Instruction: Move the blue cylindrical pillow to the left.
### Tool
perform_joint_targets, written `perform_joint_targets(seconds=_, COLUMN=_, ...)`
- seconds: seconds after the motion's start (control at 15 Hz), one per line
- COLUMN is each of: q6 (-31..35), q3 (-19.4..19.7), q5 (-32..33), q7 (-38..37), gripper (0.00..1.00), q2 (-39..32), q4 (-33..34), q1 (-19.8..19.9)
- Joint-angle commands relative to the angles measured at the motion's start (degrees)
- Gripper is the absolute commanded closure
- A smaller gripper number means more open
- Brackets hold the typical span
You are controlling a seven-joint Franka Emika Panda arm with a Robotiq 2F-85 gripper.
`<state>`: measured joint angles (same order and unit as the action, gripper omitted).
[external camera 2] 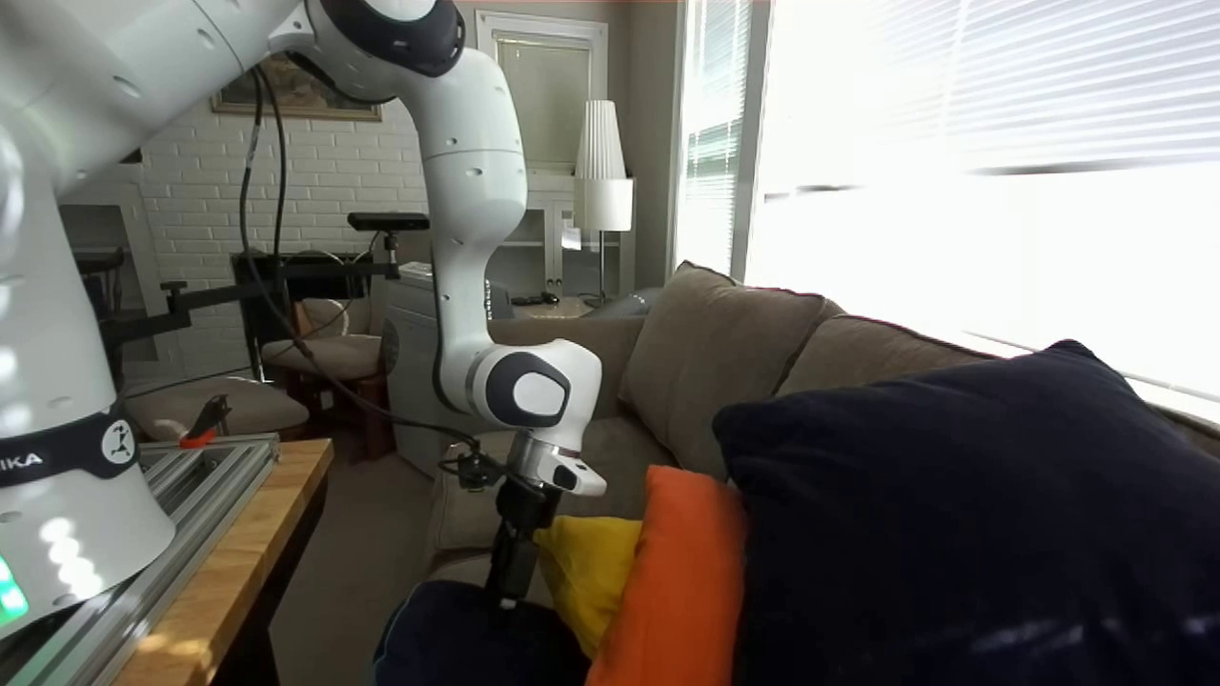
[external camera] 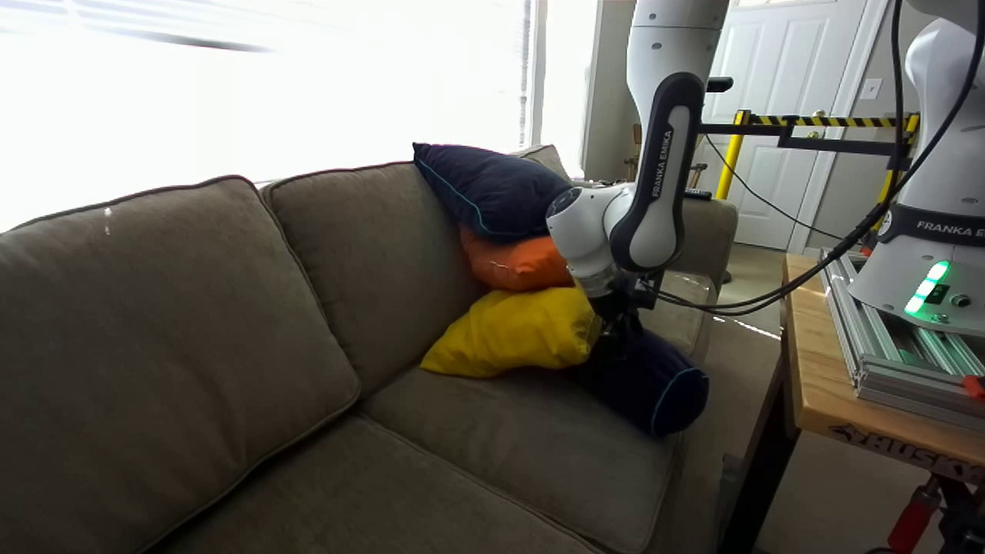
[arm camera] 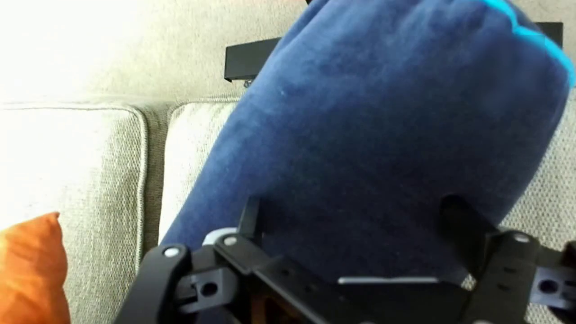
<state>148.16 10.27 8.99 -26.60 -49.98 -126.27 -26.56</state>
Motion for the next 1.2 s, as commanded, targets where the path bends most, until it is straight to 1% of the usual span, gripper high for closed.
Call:
perform_joint_targets(seconds=0.0, q6=-5.23, q3=-0.18, q5=0.27, q7=-0.55, gripper=0.12, q2=-0.64, q4=1.70, q1=0.58)
perform_joint_targets(seconds=0.07, q6=-5.70, q3=-0.36, q5=0.15, q7=-0.90, gripper=0.26, q2=-1.42, q4=2.48, q1=0.85)
perform_joint_targets(seconds=0.2, q6=-5.69, q3=-0.58, q5=0.08, q7=-1.30, gripper=0.40, q2=-2.13, q4=3.32, q1=1.09)
perform_joint_targets(seconds=0.27, q6=-5.01, q3=-0.50, q5=0.23, q7=-1.59, gripper=0.49, q2=-2.16, q4=3.27, q1=0.94)
perform_joint_targets(seconds=0.53, q6=-4.94, q3=-0.18, q5=0.38, q7=-2.49, gripper=0.77, q2=-2.37, q4=3.89, q1=0.58)
perform_joint_targets(seconds=0.67, q6=-4.70, q3=-0.19, q5=0.47, q7=-2.60, gripper=0.89, q2=-2.38, q4=3.97, q1=0.49)
perform_joint_targets(seconds=0.73, q6=-4.85, q3=-0.17, q5=0.46, q7=-2.70, gripper=0.97, q2=-2.37, q4=4.06, q1=0.45)
perform_joint_targets(seconds=0.87, q6=-4.40, q3=-0.25, q5=0.43, q7=-2.68, gripper=1.00, q2=-1.59, q4=3.49, q1=0.48)
perform_joint_targets(seconds=0.93, q6=-3.56, q3=-0.28, q5=0.49, q7=-2.52, gripper=0.81, q2=-0.46, q4=2.53, q1=0.52)
perform_joint_targets(seconds=1.0, q6=-3.24, q3=0.05, q5=0.57, q7=-3.05, gripper=0.71, q2=0.34, q4=1.94, q1=0.16)
perform_joint_targets(seconds=1.07, q6=-2.57, q3=0.54, q5=0.91, q7=-3.61, gripper=0.70, q2=1.65, q4=0.96, q1=-0.38)
perform_joint_targets(seconds=1.13, q6=-2.21, q3=0.94, q5=1.14, q7=-4.10, gripper=0.65, q2=2.57, q4=0.39, q1=-0.72)
